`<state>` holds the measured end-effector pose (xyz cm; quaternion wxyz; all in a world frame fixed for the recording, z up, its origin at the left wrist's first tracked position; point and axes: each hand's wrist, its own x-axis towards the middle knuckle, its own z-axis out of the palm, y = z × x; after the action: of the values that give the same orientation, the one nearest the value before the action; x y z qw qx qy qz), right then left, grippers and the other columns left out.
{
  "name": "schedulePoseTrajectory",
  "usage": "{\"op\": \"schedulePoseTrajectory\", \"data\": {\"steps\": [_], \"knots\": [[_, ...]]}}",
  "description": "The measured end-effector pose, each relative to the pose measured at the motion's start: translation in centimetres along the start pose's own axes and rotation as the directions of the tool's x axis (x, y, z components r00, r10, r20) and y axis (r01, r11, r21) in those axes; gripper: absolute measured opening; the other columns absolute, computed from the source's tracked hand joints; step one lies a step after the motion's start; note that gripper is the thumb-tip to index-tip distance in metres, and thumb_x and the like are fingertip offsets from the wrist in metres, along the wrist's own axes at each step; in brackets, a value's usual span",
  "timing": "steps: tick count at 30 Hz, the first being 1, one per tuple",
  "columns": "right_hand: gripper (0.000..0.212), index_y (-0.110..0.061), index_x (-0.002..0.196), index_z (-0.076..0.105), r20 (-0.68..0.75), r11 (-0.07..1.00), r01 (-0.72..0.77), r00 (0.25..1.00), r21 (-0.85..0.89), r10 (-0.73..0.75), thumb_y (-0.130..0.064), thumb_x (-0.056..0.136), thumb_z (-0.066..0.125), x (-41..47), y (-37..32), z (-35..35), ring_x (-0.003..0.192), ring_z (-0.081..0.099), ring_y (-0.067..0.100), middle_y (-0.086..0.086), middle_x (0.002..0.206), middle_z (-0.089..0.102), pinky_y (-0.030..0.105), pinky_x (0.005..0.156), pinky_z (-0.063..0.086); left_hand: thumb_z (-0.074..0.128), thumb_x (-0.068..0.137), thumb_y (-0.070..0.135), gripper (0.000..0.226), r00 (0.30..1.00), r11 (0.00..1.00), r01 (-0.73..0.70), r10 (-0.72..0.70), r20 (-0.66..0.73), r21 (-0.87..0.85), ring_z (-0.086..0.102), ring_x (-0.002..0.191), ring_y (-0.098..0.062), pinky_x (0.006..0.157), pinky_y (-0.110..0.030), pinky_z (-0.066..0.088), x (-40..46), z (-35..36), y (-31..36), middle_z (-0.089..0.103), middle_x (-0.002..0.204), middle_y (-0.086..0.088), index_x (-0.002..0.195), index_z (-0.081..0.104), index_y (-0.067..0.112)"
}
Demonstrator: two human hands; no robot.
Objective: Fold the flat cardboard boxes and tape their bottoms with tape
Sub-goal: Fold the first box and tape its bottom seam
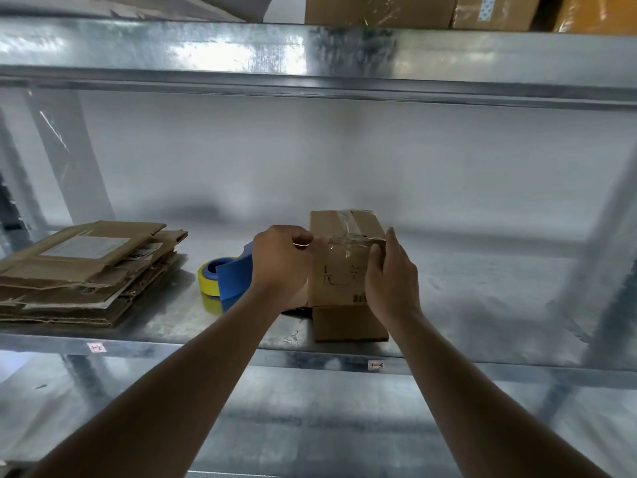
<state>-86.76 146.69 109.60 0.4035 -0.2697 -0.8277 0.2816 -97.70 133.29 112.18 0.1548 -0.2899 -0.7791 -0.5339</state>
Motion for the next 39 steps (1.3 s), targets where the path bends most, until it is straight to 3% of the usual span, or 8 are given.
{"op": "schedulePoseTrajectory", "data": {"steps": [10, 16, 19, 23, 26, 31, 35, 39], "knots": [[0.040, -0.014, 0.143, 0.057, -0.036, 0.998, 0.063, 0.997, -0.019, -0.064, -0.033, 0.111, 0.043, 1.2, 0.1, -0.8, 0.100, 0.050, 0.006, 0.004, 0.127, 0.060, 0.012, 0.081, 0.036, 0.079, 0.090, 0.034, 0.025, 0.993, 0.999, -0.047, 0.046, 0.109, 0.005, 0.068, 0.084, -0.009, 0.068, 0.000, 0.044, 1.0, -0.8, 0.1, 0.076, 0.099, 0.000, 0.113, 0.080, 0.023], [0.039, -0.016, 0.140, 0.063, -0.051, 0.981, 0.192, 0.980, 0.010, -0.191, -0.033, 0.105, 0.057, 1.2, -0.4, -1.7, 0.097, 0.057, 0.009, 0.004, 0.123, 0.055, 0.001, 0.071, 0.035, 0.074, 0.095, 0.037, 0.034, 0.955, 0.984, -0.170, 0.152, 0.255, 0.049, 0.039, 0.146, -0.005, 0.116, -0.016, 0.033, 2.4, -0.3, 0.8, 0.040, 0.160, 0.010, 0.127, 0.074, 0.027], [0.035, -0.017, 0.134, 0.068, -0.074, 0.968, 0.248, 0.965, -0.050, -0.251, -0.034, 0.106, 0.055, 1.4, -0.5, -1.8, 0.113, 0.062, 0.016, 0.002, 0.136, 0.057, 0.015, 0.083, 0.046, 0.070, 0.097, 0.039, 0.030, 0.921, 0.983, -0.180, 0.161, 0.354, 0.021, 0.058, 0.128, -0.003, 0.102, -0.008, 0.041, 2.6, -0.4, 0.6, 0.067, 0.135, 0.011, 0.126, 0.075, 0.031], [0.035, -0.014, 0.131, 0.068, -0.007, 0.953, 0.301, 0.954, -0.030, -0.301, -0.031, 0.111, 0.044, 1.8, -0.1, -1.2, 0.128, 0.059, 0.016, 0.000, 0.142, 0.061, 0.034, 0.103, 0.053, 0.082, 0.087, 0.037, 0.032, 0.888, 0.956, -0.294, 0.279, 0.366, -0.014, 0.069, 0.096, -0.003, 0.088, -0.025, 0.056, 2.4, -0.6, 0.2, 0.074, 0.106, 0.009, 0.116, 0.080, 0.024], [0.030, -0.021, 0.117, 0.066, 0.085, 0.952, 0.302, 0.949, 0.041, -0.304, -0.038, 0.109, 0.043, 1.9, 1.0, -0.6, 0.099, 0.065, 0.012, -0.009, 0.113, 0.066, 0.034, 0.083, 0.058, 0.091, 0.078, 0.029, 0.047, 0.840, 0.929, -0.369, 0.339, 0.424, -0.010, 0.067, 0.097, 0.003, 0.086, -0.014, 0.051, 2.6, -0.8, -0.8, 0.073, 0.111, 0.007, 0.122, 0.077, 0.019], [0.059, -0.018, 0.151, 0.052, 0.249, 0.919, 0.394, 0.889, 0.016, -0.385, -0.048, 0.101, 0.057, 2.2, 3.6, -0.4, 0.148, 0.036, 0.011, -0.001, 0.158, 0.046, 0.030, 0.118, 0.037, 0.085, 0.086, 0.033, 0.047, 0.811, 0.871, -0.482, 0.401, 0.426, 0.099, 0.067, 0.113, -0.009, 0.099, -0.033, 0.054, 2.7, -0.4, -1.7, 0.071, 0.127, 0.005, 0.130, 0.072, 0.027], [0.064, -0.018, 0.154, 0.047, 0.253, 0.919, 0.391, 0.885, 0.049, -0.390, -0.052, 0.100, 0.056, 2.1, 3.3, -0.8, 0.144, 0.019, -0.004, -0.006, 0.161, 0.039, 0.020, 0.117, 0.023, 0.087, 0.084, 0.028, 0.047, 0.801, 0.880, -0.472, 0.404, 0.442, 0.051, 0.068, 0.111, -0.010, 0.098, -0.040, 0.056, 3.1, -0.6, -1.7, 0.072, 0.124, 0.004, 0.129, 0.074, 0.026], [0.050, -0.021, 0.151, 0.051, 0.221, 0.929, 0.353, 0.903, 0.109, -0.369, -0.043, 0.107, 0.048, 2.3, 3.3, -0.7, 0.146, 0.021, -0.002, -0.005, 0.161, 0.041, 0.033, 0.125, 0.028, 0.078, 0.091, 0.035, 0.035, 0.816, 0.894, -0.449, 0.412, 0.405, -0.004, 0.069, 0.109, -0.006, 0.096, -0.036, 0.056, 2.8, -0.6, -1.5, 0.073, 0.118, 0.007, 0.124, 0.077, 0.025]]}}
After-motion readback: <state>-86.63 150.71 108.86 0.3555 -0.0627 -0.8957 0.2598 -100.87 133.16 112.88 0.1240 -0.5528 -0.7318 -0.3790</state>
